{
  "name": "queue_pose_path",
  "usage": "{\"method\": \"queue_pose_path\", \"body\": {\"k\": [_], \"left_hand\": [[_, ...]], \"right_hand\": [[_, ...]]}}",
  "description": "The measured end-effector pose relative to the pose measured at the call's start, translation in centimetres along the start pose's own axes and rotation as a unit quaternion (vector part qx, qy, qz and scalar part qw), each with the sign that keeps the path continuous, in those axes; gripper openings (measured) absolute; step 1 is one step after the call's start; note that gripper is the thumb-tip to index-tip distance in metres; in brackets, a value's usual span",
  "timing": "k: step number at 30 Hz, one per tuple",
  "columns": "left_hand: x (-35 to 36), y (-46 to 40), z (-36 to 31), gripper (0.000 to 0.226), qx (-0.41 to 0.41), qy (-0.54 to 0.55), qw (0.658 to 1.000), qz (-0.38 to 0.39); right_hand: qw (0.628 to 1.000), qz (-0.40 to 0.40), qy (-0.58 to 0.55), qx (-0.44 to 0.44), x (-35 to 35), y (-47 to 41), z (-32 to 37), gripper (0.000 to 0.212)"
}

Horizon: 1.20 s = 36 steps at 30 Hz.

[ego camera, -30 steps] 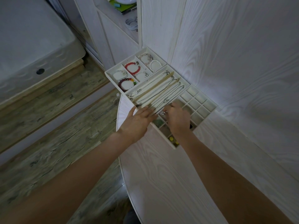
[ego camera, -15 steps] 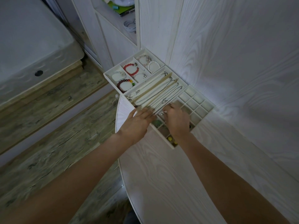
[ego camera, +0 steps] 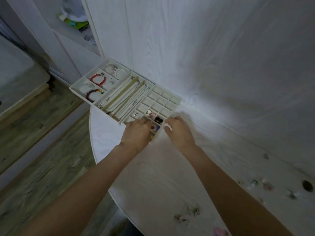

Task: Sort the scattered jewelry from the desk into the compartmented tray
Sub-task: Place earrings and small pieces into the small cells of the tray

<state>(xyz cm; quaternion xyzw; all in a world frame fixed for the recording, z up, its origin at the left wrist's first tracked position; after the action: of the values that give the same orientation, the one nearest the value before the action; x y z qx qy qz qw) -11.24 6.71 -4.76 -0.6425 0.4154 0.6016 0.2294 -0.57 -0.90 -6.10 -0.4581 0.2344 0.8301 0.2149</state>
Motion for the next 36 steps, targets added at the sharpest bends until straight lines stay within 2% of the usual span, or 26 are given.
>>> {"method": "queue_pose_path", "body": {"k": [11, 15, 18, 21, 24, 30, 33, 36], "left_hand": [[4.0, 1.4, -17.6, 0.037, 0.114, 0.016, 0.993, 0.028], [6.3, 2.1, -23.1, 0.039, 0.141, 0.081, 0.984, 0.067], [8.1, 2.7, -26.6, 0.042, 0.192, 0.118, 0.969, 0.105], [10.6, 3.5, -29.9, 0.047, 0.260, 0.069, 0.955, 0.125], [12.8, 4.2, -31.9, 0.050, 0.295, 0.002, 0.947, 0.125], [13.2, 4.2, -35.1, 0.047, 0.269, 0.006, 0.961, 0.058], [13.1, 3.7, -35.8, 0.037, 0.251, 0.075, 0.964, 0.051], [13.2, 3.1, -35.9, 0.028, 0.216, 0.095, 0.970, 0.053]], "right_hand": [[0.993, 0.010, -0.024, 0.115, -3.6, 11.5, -14.6, 0.040], [0.990, 0.013, -0.030, 0.137, -4.1, 15.5, -20.1, 0.046], [0.988, 0.007, 0.000, 0.155, -4.7, 17.9, -23.6, 0.050], [0.981, -0.012, 0.051, 0.189, -5.7, 19.8, -26.9, 0.055], [0.965, -0.012, 0.084, 0.246, -6.3, 21.6, -29.5, 0.059], [0.945, -0.025, 0.057, 0.321, -6.4, 24.1, -32.8, 0.058], [0.948, -0.045, 0.017, 0.314, -6.6, 24.3, -33.3, 0.056], [0.950, -0.098, -0.009, 0.297, -7.3, 24.2, -33.5, 0.053]]}}
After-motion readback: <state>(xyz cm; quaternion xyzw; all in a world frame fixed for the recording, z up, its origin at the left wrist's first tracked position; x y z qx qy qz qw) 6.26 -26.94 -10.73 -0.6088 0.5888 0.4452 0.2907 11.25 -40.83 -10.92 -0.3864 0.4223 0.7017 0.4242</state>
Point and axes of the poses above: each hand's wrist, its own y-axis away from the middle knuckle, its own x-axis out of the palm, z = x × y, the point moved 6 cm from there along -y, towards the middle knuckle
